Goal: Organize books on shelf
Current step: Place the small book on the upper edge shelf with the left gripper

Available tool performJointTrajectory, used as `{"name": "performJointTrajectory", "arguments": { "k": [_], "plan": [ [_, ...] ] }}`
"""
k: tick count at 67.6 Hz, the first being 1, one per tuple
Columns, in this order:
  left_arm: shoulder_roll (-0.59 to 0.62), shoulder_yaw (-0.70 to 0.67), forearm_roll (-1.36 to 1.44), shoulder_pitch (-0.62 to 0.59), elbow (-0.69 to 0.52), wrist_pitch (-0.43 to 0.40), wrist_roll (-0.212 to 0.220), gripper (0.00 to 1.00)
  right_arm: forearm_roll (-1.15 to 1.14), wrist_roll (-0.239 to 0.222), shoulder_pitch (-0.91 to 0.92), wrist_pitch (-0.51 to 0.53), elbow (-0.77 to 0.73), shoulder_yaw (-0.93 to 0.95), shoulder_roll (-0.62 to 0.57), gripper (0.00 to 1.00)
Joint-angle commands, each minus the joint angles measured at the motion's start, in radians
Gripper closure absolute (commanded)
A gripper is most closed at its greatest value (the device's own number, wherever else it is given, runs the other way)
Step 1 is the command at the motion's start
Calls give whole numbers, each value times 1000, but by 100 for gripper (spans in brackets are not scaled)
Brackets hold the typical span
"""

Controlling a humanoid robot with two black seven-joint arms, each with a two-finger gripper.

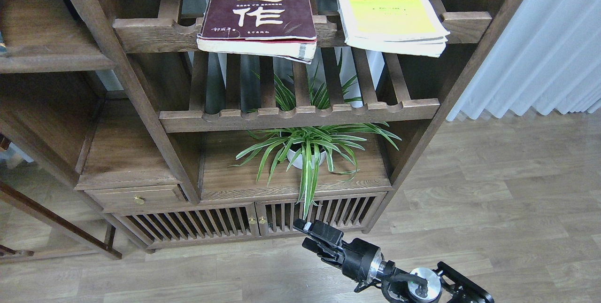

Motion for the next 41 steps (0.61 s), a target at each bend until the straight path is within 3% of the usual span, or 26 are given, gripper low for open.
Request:
{"name": "performJointTrajectory", "arguments": {
  "k": [1, 41],
  "plan": [
    [-33, 28, 0, -53, 43, 0, 0, 100, 0, 0, 0, 0, 0, 0, 0, 0],
    [-163, 41, 35, -194, 247, 0, 1, 100, 0, 0, -1, 0, -3, 2, 0, 0]
  ]
}}
